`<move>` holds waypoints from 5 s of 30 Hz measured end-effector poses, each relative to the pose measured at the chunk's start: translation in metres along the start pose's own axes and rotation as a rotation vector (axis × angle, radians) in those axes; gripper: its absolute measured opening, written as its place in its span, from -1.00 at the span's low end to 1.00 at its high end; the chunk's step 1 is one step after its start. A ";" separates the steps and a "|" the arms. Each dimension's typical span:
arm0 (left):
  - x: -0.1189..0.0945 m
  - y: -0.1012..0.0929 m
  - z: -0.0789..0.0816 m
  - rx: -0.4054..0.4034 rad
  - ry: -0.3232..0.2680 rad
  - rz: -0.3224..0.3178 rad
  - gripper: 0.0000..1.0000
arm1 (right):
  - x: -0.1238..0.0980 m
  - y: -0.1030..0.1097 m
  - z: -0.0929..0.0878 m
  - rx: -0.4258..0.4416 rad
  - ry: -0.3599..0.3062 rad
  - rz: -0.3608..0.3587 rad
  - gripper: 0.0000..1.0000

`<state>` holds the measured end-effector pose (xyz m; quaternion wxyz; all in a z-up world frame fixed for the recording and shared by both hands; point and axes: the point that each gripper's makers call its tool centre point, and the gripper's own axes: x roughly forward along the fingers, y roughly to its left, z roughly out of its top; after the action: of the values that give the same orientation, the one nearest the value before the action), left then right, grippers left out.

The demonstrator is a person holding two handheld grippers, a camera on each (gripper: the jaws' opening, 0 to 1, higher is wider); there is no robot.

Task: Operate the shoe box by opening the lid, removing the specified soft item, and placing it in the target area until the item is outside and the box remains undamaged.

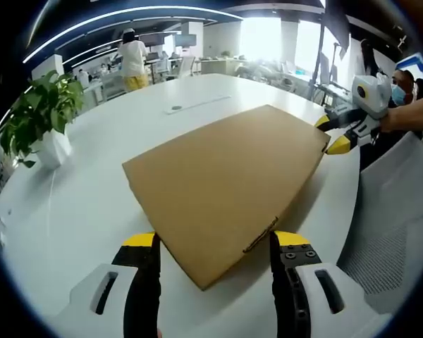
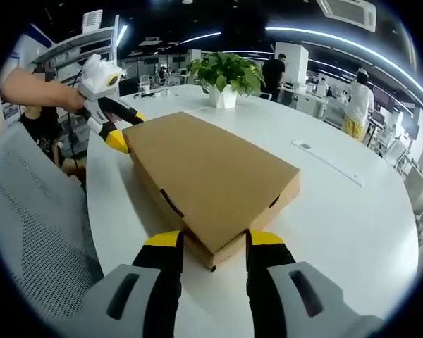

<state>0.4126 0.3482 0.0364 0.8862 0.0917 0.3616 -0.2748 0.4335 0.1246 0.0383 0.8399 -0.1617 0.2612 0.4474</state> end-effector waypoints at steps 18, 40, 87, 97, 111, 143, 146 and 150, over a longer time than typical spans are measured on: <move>-0.005 -0.001 -0.005 -0.018 -0.013 0.005 0.30 | 0.000 0.004 0.002 0.045 -0.005 -0.034 -0.30; -0.016 -0.005 0.009 -0.081 -0.062 0.040 0.37 | -0.009 0.006 0.017 0.084 -0.031 -0.069 -0.23; -0.052 0.005 0.076 -0.100 -0.285 0.082 0.49 | -0.034 -0.014 0.086 0.059 -0.145 -0.082 -0.11; -0.054 0.019 0.085 -0.128 -0.314 0.113 0.27 | -0.033 -0.024 0.095 0.036 -0.153 -0.107 -0.17; -0.055 0.036 0.099 -0.158 -0.351 0.148 0.05 | -0.030 -0.038 0.110 0.014 -0.170 -0.146 -0.18; -0.050 0.090 0.120 -0.174 -0.378 0.285 -0.76 | -0.013 -0.073 0.136 -0.002 -0.196 -0.196 -0.22; -0.049 0.096 0.121 -0.175 -0.377 0.308 -0.87 | -0.011 -0.076 0.137 -0.003 -0.197 -0.199 -0.23; -0.049 0.100 0.123 -0.175 -0.380 0.317 -0.90 | -0.009 -0.079 0.137 -0.005 -0.196 -0.201 -0.24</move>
<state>0.5122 0.4079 0.1550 0.9748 0.0167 0.1921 -0.1124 0.5356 0.1444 0.1582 0.9016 -0.1448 0.1594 0.3752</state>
